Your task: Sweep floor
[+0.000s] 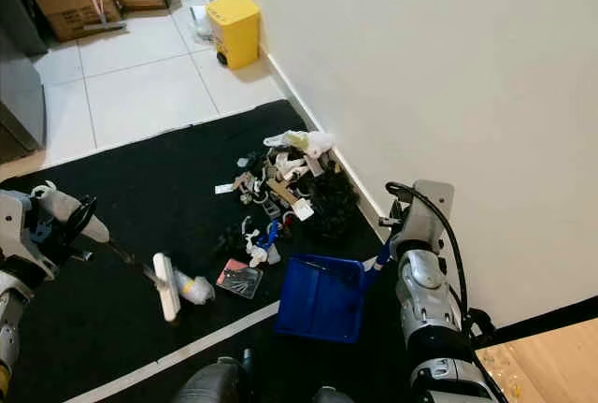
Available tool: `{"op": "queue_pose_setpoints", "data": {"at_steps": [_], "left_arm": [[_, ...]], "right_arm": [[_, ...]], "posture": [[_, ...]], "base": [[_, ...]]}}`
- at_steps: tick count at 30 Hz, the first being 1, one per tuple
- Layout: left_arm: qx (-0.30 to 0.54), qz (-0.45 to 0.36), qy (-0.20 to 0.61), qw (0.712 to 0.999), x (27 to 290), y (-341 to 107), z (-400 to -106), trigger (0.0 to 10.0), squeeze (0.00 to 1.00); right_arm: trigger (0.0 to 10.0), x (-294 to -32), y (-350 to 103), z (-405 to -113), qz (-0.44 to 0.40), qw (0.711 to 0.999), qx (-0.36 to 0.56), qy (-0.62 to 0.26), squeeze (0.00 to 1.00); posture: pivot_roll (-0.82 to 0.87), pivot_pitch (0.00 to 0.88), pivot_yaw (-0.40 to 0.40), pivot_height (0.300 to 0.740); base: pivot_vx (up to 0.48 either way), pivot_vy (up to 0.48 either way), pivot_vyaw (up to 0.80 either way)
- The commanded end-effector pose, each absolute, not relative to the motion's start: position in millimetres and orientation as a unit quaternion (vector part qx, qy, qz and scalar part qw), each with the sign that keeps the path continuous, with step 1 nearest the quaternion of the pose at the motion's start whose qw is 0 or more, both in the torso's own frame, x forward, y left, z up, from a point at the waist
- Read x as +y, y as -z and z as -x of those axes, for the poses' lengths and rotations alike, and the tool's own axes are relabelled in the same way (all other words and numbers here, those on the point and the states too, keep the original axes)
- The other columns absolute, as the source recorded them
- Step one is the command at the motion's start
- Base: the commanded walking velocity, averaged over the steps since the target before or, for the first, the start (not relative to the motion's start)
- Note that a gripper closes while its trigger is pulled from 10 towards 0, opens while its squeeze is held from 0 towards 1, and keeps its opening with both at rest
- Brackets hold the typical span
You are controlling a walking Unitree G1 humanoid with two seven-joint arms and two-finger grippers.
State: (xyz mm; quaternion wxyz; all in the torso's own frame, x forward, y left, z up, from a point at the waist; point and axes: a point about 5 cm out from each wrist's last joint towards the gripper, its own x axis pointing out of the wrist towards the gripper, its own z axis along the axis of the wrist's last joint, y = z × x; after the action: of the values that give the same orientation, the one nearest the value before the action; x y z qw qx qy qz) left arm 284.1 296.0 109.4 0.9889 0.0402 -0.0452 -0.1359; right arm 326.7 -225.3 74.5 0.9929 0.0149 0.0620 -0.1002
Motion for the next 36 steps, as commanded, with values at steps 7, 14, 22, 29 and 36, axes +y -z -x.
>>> {"op": "queue_pose_setpoints", "data": {"at_steps": [7, 14, 22, 29, 36], "left_arm": [[-0.038, 0.024, 0.248, 0.968, 240.6, -101.3, -307.1, 10.0, 0.00], [-0.040, 0.044, 0.301, 0.952, 213.1, -103.5, -318.2, 10.0, 0.00], [-0.071, 0.070, 0.348, 0.932, 212.3, -128.9, -322.1, 10.0, 0.00], [-0.109, 0.050, 0.385, 0.915, 225.5, -169.0, -319.1, 10.0, 0.00], [-0.087, 0.008, 0.394, 0.915, 246.0, -177.9, -318.6, 10.0, 0.00]], "right_arm": [[10.0, -225.4, -61.3, -326.7, 0.003, 0.988, 0.123, 0.096, 0.00], [10.0, -227.8, -62.4, -327.1, -0.001, 0.987, 0.123, 0.106, 0.00], [10.0, -231.5, -64.3, -327.7, -0.002, 0.986, 0.120, 0.116, 0.00], [10.0, -226.8, -64.1, -329.2, -0.002, 0.986, 0.121, 0.112, 0.00], [10.0, -223.4, -63.0, -328.7, -0.004, 0.987, 0.121, 0.108, 0.00]], "posture": [[0.12, 0.170, 0.006, 0.740], [0.10, 0.166, 0.017, 0.740], [0.11, 0.170, 0.022, 0.740], [0.13, 0.183, 0.027, 0.740], [0.14, 0.200, 0.040, 0.740]], "base": [[0.000, 0.000, 0.00], [0.000, 0.000, 0.00], [0.000, 0.000, 0.00], [0.000, 0.000, 0.00], [0.000, 0.000, 0.00]]}}
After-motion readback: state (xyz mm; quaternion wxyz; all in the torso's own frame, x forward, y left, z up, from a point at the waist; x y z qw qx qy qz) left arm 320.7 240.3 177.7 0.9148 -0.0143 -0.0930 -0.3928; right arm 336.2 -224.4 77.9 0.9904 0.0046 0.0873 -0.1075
